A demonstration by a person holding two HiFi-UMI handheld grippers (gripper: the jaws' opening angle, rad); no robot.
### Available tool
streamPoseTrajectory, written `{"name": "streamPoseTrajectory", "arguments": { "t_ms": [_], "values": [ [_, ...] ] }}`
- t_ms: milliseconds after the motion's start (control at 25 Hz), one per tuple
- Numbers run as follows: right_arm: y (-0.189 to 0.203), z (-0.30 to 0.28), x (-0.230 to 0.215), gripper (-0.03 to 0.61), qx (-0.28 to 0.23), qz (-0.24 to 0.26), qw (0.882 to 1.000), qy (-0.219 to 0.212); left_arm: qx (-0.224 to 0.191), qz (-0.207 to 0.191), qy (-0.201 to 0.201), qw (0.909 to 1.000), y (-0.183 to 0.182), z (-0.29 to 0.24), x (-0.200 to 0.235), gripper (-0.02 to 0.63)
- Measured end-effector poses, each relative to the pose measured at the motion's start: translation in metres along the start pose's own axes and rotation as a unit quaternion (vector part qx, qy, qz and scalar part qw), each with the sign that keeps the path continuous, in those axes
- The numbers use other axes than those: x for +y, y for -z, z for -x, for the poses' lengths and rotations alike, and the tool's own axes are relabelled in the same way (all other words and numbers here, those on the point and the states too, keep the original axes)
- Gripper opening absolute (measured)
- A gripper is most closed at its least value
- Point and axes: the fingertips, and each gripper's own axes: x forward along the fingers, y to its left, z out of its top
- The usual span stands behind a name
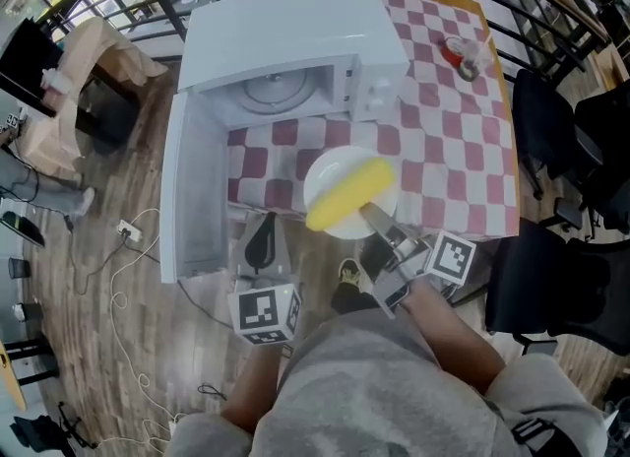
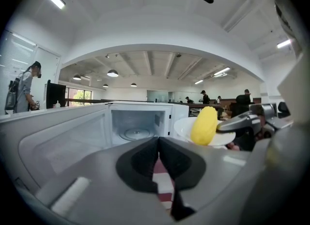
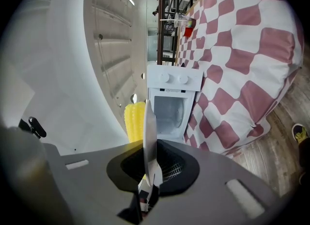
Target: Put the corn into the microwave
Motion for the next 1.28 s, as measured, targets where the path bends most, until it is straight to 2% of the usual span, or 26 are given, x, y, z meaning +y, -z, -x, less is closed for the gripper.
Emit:
{"name": "streamPoseTrajectory", "arguments": {
  "t_ms": [520, 1280],
  "values": [
    [-0.030, -0.011, -0.012, 0.026, 0.018, -0.011, 1.000, -0.007, -0.001, -0.015, -0.020, 0.9997, -0.013, -0.033, -0.007, 0.011],
    [-0.032, -0.034, -0.006, 0.026, 0.040, -0.012, 0.999, -0.020, -0.013, -0.016, -0.037, 0.9991, -0.024, -0.037, -0.001, 0.011]
  ]
}}
